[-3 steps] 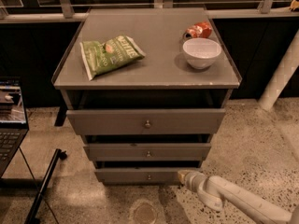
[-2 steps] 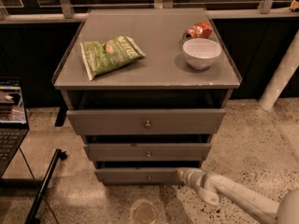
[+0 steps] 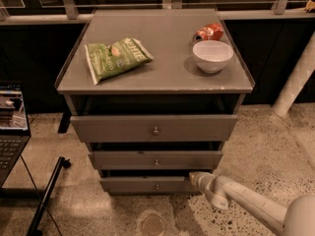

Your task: Open bottom drawer

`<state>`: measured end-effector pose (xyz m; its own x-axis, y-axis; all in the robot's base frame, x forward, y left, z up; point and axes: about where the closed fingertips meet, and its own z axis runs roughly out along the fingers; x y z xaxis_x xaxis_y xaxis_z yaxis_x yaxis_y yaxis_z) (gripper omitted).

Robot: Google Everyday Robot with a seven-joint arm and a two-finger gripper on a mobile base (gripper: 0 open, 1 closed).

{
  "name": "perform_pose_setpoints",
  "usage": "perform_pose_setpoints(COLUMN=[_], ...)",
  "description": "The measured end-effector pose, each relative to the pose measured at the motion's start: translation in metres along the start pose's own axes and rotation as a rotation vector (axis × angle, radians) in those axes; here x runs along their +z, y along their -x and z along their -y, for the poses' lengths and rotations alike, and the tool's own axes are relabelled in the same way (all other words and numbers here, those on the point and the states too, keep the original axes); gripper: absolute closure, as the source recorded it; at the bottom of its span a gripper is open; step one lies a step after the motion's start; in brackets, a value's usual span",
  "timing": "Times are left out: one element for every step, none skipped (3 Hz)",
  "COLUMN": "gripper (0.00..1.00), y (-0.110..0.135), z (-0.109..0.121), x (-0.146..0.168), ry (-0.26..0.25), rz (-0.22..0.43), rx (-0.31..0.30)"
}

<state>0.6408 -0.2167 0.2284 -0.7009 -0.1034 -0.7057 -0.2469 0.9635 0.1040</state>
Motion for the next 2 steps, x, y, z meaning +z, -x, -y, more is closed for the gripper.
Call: perform_pose_setpoints(gripper=[1.0,1.0], y=[0.0128,0.0134], z=[0.0162,0.0163], x=[0.0206,0.0209], ry=[-0.053,-0.054], rz=[-0.003,-0.002], rx=[0.008,0.007])
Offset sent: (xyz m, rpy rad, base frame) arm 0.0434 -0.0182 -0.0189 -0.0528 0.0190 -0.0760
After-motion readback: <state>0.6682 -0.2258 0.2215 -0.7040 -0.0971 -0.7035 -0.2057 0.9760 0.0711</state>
